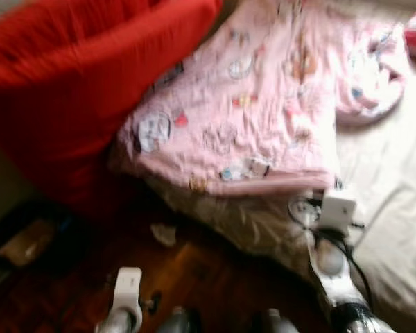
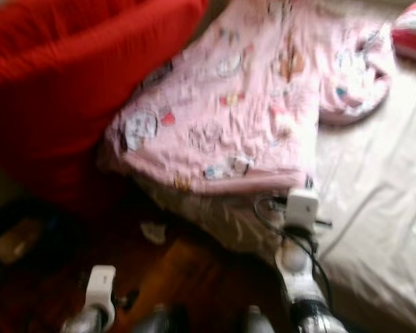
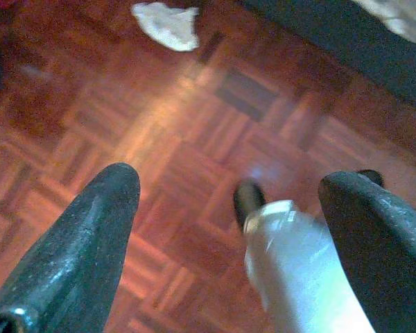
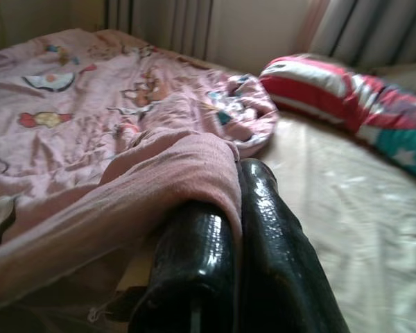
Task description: Clean up the room
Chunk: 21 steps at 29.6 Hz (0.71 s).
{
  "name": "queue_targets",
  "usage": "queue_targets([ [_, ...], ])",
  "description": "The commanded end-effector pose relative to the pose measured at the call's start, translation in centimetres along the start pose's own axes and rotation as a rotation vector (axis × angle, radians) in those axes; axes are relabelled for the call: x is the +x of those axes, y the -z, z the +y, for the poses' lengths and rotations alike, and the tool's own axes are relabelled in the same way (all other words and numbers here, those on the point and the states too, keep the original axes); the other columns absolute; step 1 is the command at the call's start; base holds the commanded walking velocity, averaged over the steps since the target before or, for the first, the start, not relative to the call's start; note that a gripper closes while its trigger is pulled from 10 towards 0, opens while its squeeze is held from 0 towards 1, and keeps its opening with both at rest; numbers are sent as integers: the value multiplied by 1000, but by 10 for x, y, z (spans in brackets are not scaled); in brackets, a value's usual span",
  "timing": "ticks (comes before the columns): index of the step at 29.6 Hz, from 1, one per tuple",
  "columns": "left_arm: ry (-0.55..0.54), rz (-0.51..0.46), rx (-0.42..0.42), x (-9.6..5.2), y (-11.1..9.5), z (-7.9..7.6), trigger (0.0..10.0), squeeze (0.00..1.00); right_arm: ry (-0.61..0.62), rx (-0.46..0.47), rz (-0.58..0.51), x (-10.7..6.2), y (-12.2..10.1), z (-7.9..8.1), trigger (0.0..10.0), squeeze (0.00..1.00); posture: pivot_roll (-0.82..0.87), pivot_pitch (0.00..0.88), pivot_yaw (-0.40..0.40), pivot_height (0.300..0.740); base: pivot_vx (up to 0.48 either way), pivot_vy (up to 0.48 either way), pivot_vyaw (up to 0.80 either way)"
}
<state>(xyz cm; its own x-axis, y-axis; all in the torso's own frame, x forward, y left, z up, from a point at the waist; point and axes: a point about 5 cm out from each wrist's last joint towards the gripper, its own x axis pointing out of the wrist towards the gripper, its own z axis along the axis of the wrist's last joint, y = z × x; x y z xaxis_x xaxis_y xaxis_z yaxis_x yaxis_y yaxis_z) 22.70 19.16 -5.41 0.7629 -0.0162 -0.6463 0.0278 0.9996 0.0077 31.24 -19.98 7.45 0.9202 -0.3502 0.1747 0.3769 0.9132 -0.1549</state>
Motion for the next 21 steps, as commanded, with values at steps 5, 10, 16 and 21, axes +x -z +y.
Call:
queue_targets([
  [5, -20, 54, -7, -5, 15, 7, 10000, 0, -52, 17, -10, -10, 0, 14, 10000, 0, -35, 212, 82, 740, -297, 0, 0],
  [10, -21, 57, -6, -6, 16, 7, 10000, 0, -55, 13, -25, -11, -1, 14, 10000, 0, -36, 211, 81, 740, -297, 0, 0],
  [16, -21, 60, -7, -6, 17, 6, 10000, 0, -44, 3, -34, -15, -1, 11, 10000, 0, -38, 208, 79, 740, -303, 0, 0],
  [21, -21, 63, -6, -6, 17, 6, 10000, 0, -17, 10, 0, -17, 5, 7, 10000, 0, -39, 206, 79, 740, -302, 0, 0],
])
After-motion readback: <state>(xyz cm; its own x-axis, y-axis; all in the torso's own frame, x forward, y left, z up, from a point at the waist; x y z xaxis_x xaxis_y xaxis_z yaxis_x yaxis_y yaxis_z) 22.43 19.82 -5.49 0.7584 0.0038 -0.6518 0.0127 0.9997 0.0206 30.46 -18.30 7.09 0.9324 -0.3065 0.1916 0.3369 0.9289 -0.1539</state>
